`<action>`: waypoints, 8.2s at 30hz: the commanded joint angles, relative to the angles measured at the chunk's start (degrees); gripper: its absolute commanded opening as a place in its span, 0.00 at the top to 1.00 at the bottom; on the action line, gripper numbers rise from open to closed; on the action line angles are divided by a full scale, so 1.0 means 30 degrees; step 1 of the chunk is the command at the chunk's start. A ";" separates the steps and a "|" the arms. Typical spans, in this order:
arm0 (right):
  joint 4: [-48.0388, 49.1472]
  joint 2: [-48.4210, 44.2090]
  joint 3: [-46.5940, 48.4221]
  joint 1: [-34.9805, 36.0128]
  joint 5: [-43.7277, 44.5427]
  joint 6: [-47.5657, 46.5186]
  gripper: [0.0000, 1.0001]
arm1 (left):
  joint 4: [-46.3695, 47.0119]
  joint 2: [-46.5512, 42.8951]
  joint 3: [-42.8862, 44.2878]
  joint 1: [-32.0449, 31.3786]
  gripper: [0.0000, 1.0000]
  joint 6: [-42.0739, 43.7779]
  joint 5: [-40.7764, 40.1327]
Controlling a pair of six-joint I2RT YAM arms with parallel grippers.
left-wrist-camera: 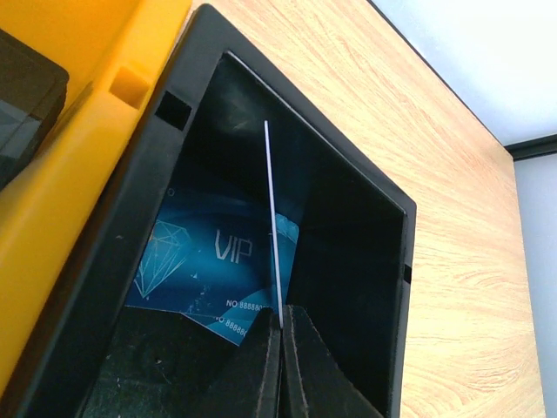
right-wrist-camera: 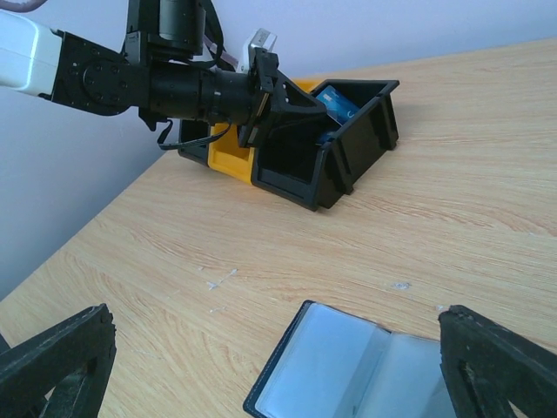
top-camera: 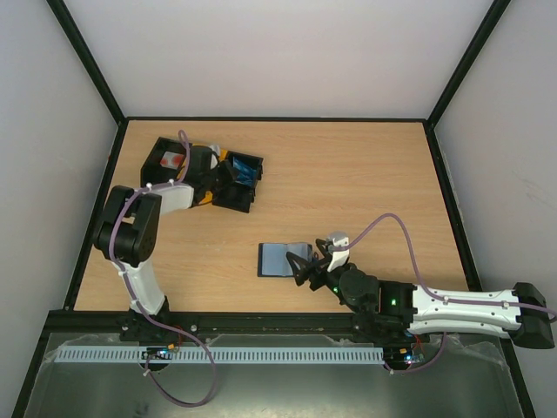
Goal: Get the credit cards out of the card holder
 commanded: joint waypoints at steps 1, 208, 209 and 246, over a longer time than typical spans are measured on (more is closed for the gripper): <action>-0.0499 -0.0484 -0.0095 0.0118 0.0756 0.0043 0.02 | -0.0350 0.0477 0.0587 -0.0112 0.97 0.0453 -0.0144; 0.3331 1.1781 0.0902 -0.4857 -0.6671 0.5196 0.70 | 0.1399 -0.9712 -1.1771 -0.9602 0.91 -0.5387 -0.0412; 0.2617 1.1216 0.0954 -0.4850 -0.6443 0.5152 0.67 | 0.1005 -0.9944 -1.1743 -0.9602 0.90 -0.5291 -0.0670; -1.0065 -0.2999 0.6471 -0.4945 0.0085 0.5685 0.02 | -1.2604 -2.3820 -0.5560 -0.9602 0.00 0.1876 -0.7295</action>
